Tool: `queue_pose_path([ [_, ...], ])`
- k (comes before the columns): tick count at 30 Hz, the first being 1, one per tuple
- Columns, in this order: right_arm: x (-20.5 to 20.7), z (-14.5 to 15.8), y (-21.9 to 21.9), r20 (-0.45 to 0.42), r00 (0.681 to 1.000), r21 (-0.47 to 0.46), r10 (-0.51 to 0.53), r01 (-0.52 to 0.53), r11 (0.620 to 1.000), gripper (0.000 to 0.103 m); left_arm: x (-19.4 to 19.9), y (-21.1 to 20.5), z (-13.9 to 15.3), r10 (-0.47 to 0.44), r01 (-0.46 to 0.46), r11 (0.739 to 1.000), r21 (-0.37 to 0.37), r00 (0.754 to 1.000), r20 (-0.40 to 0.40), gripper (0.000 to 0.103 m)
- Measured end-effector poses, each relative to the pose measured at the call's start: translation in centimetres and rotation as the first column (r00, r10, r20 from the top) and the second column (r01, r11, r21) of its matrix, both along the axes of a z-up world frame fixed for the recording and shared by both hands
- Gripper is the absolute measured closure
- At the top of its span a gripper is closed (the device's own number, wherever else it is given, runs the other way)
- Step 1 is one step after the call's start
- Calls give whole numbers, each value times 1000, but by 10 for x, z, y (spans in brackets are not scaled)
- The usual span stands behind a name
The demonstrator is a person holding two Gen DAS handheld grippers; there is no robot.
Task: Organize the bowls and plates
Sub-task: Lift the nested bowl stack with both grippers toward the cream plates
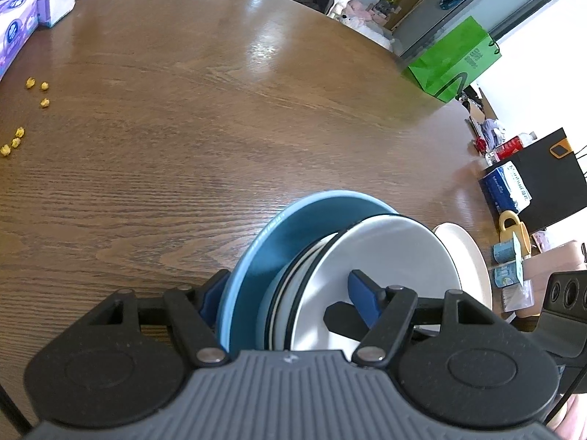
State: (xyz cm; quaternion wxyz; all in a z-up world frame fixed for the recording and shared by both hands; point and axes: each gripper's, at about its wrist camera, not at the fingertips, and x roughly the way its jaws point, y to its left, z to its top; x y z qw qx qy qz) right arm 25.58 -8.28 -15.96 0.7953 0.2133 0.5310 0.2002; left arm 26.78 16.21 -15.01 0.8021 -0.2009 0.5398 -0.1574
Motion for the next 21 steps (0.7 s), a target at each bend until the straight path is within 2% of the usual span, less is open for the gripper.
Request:
queue_pose_path([
  [21,-13,17,-33,38,999,4,-29,29,1000,51,-7,-34,18,-23,23,1000,3,999,38,32],
])
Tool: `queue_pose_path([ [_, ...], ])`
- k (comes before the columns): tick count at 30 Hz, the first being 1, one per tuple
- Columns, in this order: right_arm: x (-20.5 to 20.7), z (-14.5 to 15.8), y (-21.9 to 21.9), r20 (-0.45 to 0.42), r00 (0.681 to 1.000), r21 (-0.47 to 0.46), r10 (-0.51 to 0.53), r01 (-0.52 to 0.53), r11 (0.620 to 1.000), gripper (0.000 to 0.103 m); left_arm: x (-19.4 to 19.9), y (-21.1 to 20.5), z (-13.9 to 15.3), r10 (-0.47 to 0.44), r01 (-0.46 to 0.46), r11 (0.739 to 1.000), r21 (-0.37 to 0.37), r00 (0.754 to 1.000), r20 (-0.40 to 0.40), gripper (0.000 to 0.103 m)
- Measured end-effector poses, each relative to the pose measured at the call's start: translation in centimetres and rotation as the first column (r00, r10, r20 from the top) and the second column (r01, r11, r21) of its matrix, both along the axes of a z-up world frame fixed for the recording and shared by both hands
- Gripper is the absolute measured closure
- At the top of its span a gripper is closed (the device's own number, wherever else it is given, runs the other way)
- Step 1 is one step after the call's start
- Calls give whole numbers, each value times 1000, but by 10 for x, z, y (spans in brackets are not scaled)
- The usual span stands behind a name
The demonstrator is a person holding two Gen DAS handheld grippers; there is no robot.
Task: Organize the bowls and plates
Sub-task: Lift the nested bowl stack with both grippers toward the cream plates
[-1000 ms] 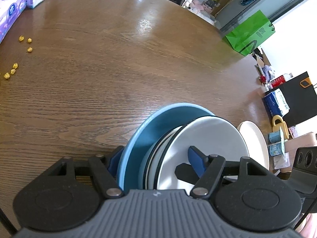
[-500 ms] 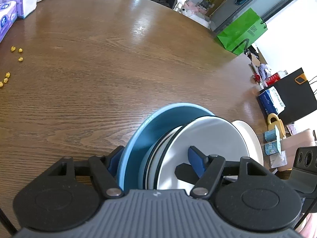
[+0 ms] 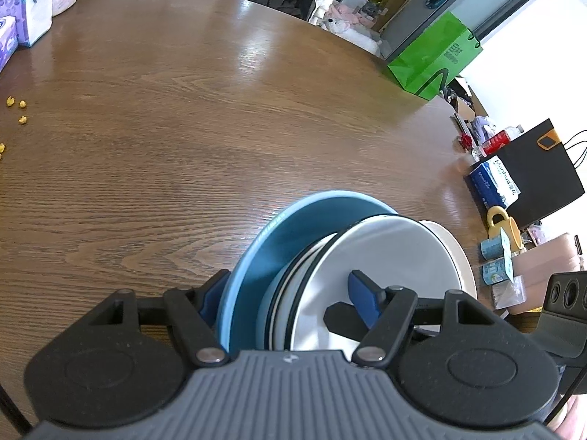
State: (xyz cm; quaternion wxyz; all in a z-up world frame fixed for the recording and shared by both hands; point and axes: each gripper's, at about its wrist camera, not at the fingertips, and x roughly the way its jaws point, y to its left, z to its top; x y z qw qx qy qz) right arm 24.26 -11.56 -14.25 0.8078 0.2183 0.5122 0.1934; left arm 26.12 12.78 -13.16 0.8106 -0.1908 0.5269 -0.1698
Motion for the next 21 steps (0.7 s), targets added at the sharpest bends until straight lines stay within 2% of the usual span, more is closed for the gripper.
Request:
queue_pose_path([
  [21,-10,5,-37,17,999,12,-43,43,999,51,-5,-34,9,-32,32,999,2,999,21,32],
])
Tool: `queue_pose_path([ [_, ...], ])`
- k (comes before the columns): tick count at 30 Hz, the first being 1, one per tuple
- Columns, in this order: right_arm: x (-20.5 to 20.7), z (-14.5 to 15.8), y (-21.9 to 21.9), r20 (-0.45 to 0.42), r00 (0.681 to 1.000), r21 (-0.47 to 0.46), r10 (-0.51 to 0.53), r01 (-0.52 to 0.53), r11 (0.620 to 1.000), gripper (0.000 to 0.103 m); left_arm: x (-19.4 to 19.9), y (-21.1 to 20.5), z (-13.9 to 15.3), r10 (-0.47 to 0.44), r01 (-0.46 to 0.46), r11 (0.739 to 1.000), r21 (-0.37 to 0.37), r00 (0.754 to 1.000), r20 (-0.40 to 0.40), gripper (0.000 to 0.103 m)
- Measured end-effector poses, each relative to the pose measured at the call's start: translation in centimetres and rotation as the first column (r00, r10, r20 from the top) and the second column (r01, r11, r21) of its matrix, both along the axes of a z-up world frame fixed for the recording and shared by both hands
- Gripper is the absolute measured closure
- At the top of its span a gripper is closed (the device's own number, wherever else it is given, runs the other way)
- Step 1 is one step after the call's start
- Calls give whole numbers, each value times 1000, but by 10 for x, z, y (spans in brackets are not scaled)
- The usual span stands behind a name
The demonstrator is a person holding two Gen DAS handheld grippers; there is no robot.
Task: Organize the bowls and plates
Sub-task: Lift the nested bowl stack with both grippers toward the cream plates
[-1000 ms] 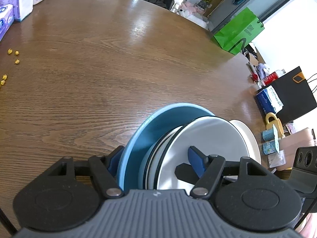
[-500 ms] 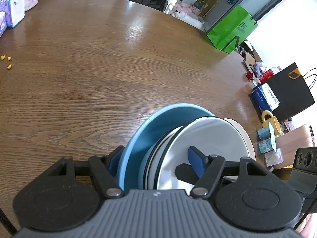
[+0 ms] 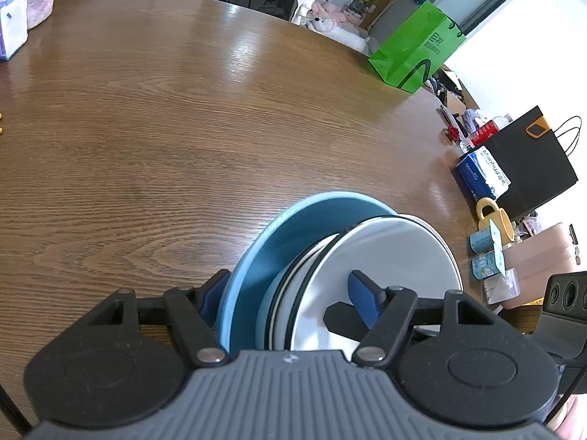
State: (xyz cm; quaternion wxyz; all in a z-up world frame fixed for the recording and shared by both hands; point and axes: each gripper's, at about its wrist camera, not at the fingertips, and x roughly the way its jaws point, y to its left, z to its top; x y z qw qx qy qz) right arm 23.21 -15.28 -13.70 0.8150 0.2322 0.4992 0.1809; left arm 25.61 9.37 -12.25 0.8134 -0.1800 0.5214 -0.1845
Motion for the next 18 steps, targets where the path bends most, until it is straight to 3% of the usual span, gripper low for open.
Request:
queue_pose_path([
  [18,-2,0,-31,3,1000,-4,-16,16,1000,51,-1,-29,2,-18,18,1000,-8,1000,6,32],
])
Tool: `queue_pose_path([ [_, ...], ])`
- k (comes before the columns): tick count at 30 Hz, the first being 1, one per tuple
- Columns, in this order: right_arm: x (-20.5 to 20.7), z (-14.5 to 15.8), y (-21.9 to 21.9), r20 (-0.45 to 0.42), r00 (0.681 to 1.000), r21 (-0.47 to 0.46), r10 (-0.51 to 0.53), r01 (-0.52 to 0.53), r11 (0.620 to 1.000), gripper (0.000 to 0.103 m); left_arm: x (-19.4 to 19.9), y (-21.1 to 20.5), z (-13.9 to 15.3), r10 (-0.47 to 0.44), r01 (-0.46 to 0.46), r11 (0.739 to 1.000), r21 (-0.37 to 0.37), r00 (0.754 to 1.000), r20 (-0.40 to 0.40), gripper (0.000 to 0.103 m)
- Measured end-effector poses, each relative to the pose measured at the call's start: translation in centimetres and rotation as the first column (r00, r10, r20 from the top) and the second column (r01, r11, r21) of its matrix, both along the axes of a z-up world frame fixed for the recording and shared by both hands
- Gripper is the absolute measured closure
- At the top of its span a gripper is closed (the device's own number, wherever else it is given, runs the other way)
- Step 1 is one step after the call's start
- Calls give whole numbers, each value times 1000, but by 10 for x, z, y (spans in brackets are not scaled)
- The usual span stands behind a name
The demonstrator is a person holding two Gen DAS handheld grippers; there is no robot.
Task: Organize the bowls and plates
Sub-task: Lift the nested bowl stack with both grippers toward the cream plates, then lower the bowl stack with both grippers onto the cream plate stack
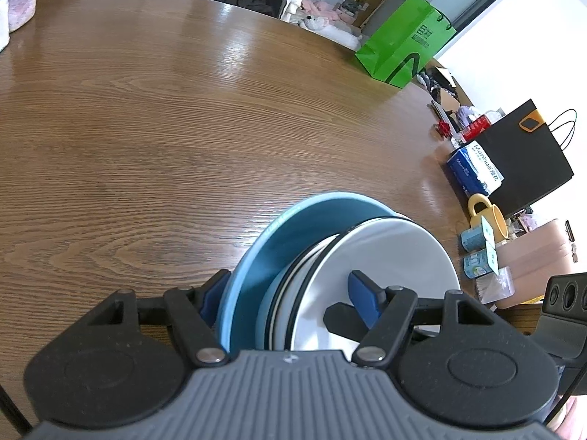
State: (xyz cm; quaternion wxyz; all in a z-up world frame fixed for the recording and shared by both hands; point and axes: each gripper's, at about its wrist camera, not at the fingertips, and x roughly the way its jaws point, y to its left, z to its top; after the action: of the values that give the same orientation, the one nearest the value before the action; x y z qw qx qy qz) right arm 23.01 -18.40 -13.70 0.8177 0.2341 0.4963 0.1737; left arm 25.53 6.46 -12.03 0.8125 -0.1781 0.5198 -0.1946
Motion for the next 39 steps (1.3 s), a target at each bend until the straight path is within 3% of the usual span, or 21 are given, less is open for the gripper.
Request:
queue_pose_path([
  [39,4,-1,-87,19,997,-23,-72,72,997,51,20,-93,-6,-80,80,997,-19,997,14,32],
])
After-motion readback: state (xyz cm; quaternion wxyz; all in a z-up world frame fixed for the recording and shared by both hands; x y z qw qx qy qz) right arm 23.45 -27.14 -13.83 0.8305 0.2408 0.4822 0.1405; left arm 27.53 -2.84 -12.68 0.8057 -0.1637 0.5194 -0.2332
